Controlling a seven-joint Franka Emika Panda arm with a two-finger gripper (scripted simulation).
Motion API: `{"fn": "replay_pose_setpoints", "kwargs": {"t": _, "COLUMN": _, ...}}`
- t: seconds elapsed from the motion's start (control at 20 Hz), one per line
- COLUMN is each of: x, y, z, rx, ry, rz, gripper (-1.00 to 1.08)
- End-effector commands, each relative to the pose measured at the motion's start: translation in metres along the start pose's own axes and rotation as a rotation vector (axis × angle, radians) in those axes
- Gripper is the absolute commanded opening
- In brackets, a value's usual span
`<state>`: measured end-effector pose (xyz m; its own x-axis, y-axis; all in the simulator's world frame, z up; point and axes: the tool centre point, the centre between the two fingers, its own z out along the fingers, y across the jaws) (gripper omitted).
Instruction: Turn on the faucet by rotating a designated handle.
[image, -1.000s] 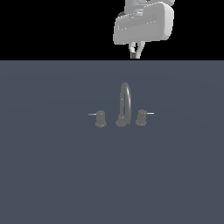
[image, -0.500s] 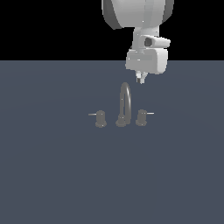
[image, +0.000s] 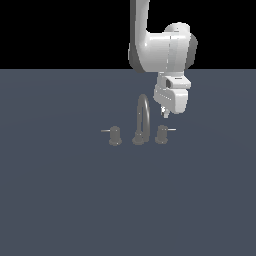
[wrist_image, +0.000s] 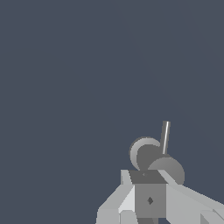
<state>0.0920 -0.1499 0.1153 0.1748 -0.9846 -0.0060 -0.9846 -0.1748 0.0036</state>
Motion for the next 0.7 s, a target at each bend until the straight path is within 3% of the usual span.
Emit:
{"fn": "replay_pose_setpoints", "kwargs": {"t": 0.0, "x": 0.007, "y": -0.002, "z": 0.018, "rx": 0.002, "ry": 0.003, "rz": 0.045, "gripper": -1.00}}
{"fn": "replay_pose_setpoints", "kwargs": {"t": 0.65, "x": 0.018, "y": -0.003, "z": 0.052, "rx": 0.004, "ry": 0.006, "rz": 0.126, "gripper": -1.00}}
